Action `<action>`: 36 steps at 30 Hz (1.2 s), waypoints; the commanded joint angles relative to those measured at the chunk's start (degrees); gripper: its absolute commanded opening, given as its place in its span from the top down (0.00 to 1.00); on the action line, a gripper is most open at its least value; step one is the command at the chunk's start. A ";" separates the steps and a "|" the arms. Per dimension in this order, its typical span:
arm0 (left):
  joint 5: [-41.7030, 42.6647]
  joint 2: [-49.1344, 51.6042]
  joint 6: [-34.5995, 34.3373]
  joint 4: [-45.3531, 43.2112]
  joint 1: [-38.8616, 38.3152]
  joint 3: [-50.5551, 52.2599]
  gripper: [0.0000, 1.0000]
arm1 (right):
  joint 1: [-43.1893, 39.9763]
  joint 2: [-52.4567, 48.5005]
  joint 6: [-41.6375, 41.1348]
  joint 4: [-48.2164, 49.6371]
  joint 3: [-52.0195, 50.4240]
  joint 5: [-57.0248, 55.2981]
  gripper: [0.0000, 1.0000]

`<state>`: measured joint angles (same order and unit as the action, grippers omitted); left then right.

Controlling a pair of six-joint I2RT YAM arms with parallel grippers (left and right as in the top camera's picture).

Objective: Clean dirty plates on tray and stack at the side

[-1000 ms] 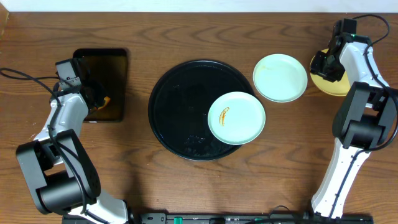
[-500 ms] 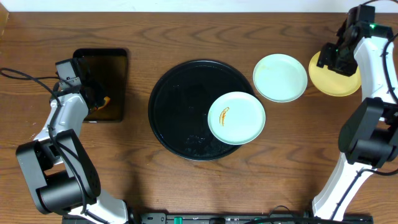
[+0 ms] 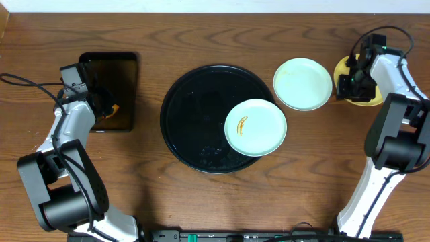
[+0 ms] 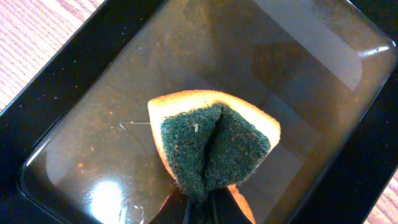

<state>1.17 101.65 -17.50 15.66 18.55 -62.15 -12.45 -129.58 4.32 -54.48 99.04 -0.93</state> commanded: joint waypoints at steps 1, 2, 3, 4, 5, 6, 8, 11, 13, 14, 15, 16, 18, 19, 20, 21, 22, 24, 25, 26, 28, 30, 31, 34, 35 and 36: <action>-0.11 0.22 0.96 0.13 0.13 0.07 0.92 | -0.33 -0.22 3.26 1.31 -2.10 0.09 0.53; -0.11 0.22 0.96 0.11 0.13 0.07 0.92 | -0.33 -0.22 3.26 1.60 -2.56 -0.52 0.57; -0.11 0.22 0.96 0.11 0.13 0.07 0.93 | -0.33 -0.22 3.23 1.79 -3.02 -0.96 0.68; -0.11 0.22 0.94 0.11 0.13 0.04 0.92 | -0.33 -0.22 3.19 1.90 -3.39 -0.98 0.73; -0.11 0.22 0.96 0.11 0.13 0.07 0.92 | -0.33 -0.22 2.93 2.08 -3.76 -0.98 0.87; -0.11 0.22 0.94 0.11 0.13 0.04 0.93 | -0.33 -0.22 2.21 2.25 -4.02 -0.96 0.99; -0.11 0.22 0.96 0.11 0.13 0.07 0.92 | -0.33 -0.17 -1.05 2.21 -4.00 -0.87 0.99; -0.11 0.22 0.96 0.11 0.13 0.07 0.93 | -0.26 0.44 -1.73 1.75 -3.48 2.82 0.99; -0.11 0.22 0.94 0.11 0.13 0.07 0.92 | -0.17 1.55 -1.70 1.55 -3.21 6.62 0.99; -0.11 0.22 0.96 0.11 0.13 0.07 0.92 | -0.15 2.34 -1.68 1.51 -3.04 8.66 0.99; -0.11 0.22 0.94 0.11 0.13 0.07 0.92 | -0.15 3.13 -1.66 1.51 -2.93 10.45 0.99; -0.11 0.22 0.96 0.11 0.13 0.07 0.93 | -0.09 4.28 -1.51 1.51 -2.84 12.66 0.99; -0.11 0.22 0.96 0.13 0.13 0.07 0.92 | 0.09 6.67 -1.33 1.53 -2.78 16.90 0.99; -0.11 0.22 0.96 0.13 0.13 0.07 0.92 | 0.28 7.93 -1.03 1.55 -2.75 18.88 0.99; -0.11 0.22 0.96 0.13 0.13 0.07 0.93 | 0.48 9.09 -1.01 1.60 -2.75 20.59 0.99; -0.11 0.22 0.94 0.13 0.13 0.07 0.93 | 0.87 10.40 -0.96 1.84 -2.75 22.23 0.99; -0.11 0.22 0.94 0.13 0.13 0.07 0.93 | 1.27 11.45 -0.76 1.99 -2.75 23.26 0.99; -0.11 0.22 0.96 0.11 0.13 0.07 0.92 | 2.54 13.44 -0.61 2.62 -2.78 24.39 0.99; -0.11 0.22 0.96 0.11 0.13 0.07 0.93 | 3.50 14.27 -0.61 3.26 -2.75 24.37 0.99; -0.11 0.22 0.96 0.11 0.13 0.07 0.92 | 4.35 14.71 -0.61 3.85 -2.78 24.33 0.99; -0.11 0.22 0.94 0.11 0.13 0.07 0.93 | 6.43 14.99 -0.70 5.35 -2.75 24.35 0.99; -0.11 0.22 0.94 0.13 0.13 0.07 0.92 | 8.81 14.64 -1.31 6.80 -2.78 24.30 0.99; -0.11 0.22 0.94 0.15 0.13 0.07 0.93 | 9.88 14.34 -1.53 7.41 -2.78 24.30 0.99; -0.11 0.22 0.96 0.31 0.13 0.04 0.92 | 13.42 13.20 -2.97 10.01 -2.78 23.10 0.99; -0.11 0.22 0.96 0.35 0.13 0.07 0.92 | 14.75 12.70 -3.96 10.93 -2.78 21.09 0.99; -0.11 0.22 0.96 0.35 0.13 0.07 0.92 | 15.87 12.26 -4.76 11.67 -2.78 19.17 0.99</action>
<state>1.15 101.65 -17.50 15.79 18.55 -62.17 0.36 -115.55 2.48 -43.94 96.36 20.86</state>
